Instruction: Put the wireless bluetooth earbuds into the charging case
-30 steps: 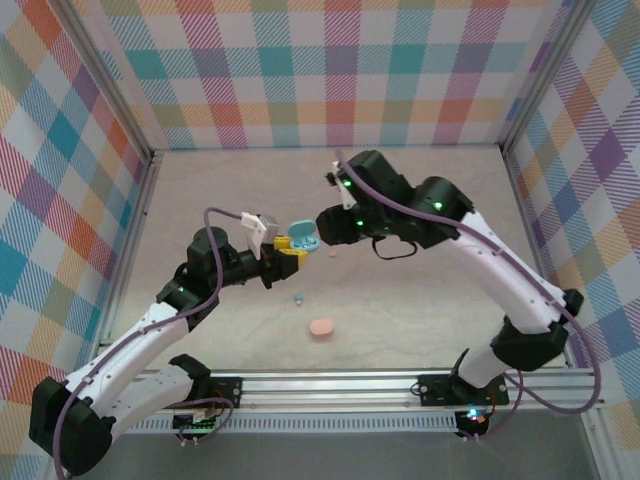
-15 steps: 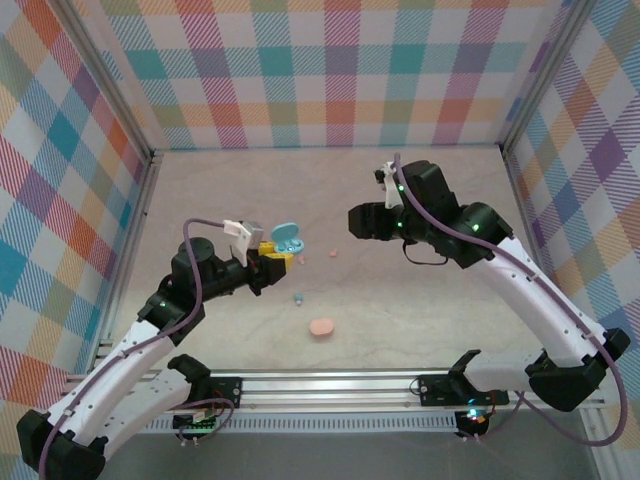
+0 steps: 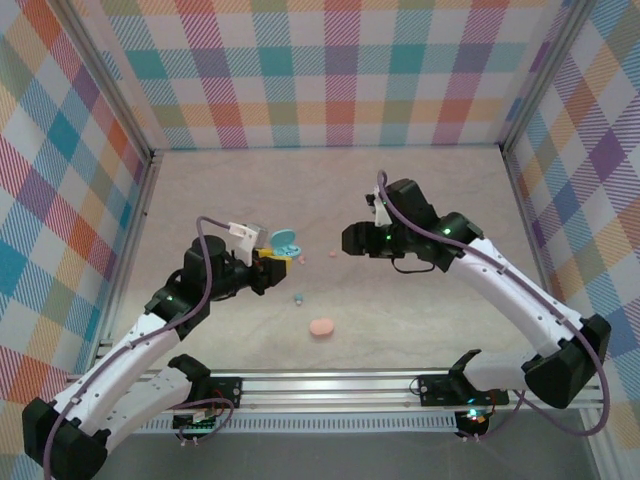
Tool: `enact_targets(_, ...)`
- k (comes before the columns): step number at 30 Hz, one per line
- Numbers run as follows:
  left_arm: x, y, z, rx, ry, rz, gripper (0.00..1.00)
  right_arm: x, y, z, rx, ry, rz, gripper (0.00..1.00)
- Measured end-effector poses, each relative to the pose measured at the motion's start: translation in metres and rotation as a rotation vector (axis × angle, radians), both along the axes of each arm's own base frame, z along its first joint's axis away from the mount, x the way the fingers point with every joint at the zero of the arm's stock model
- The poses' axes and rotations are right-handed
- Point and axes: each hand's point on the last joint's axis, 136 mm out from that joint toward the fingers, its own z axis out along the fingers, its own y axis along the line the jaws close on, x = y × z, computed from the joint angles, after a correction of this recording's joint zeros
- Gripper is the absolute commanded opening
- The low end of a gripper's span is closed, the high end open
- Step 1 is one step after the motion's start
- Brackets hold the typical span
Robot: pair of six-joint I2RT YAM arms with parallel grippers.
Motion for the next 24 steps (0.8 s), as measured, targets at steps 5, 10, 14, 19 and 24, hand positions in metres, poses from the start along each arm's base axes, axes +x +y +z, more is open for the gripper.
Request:
enact_targets(5,0.002,-0.001,-0.005,0.009,0.016,0.001,0.0,0.001,0.021,-0.042,0.004,0.151,0.041,0.53)
enact_targets(10,0.004,-0.002,-0.004,0.008,0.02,0.002,0.0,0.005,0.048,-0.085,-0.005,0.338,0.094,0.39)
enact_targets(14,0.003,-0.001,-0.003,0.004,0.017,0.008,0.0,0.007,0.069,-0.107,0.005,0.46,0.131,0.33)
enact_targets(19,-0.003,0.007,0.005,-0.002,-0.003,0.027,0.0,0.008,0.094,-0.127,-0.063,0.513,0.186,0.34)
enact_targets(24,-0.011,0.015,0.014,-0.012,-0.019,0.05,0.0,-0.009,0.122,-0.148,-0.128,0.52,0.291,0.33)
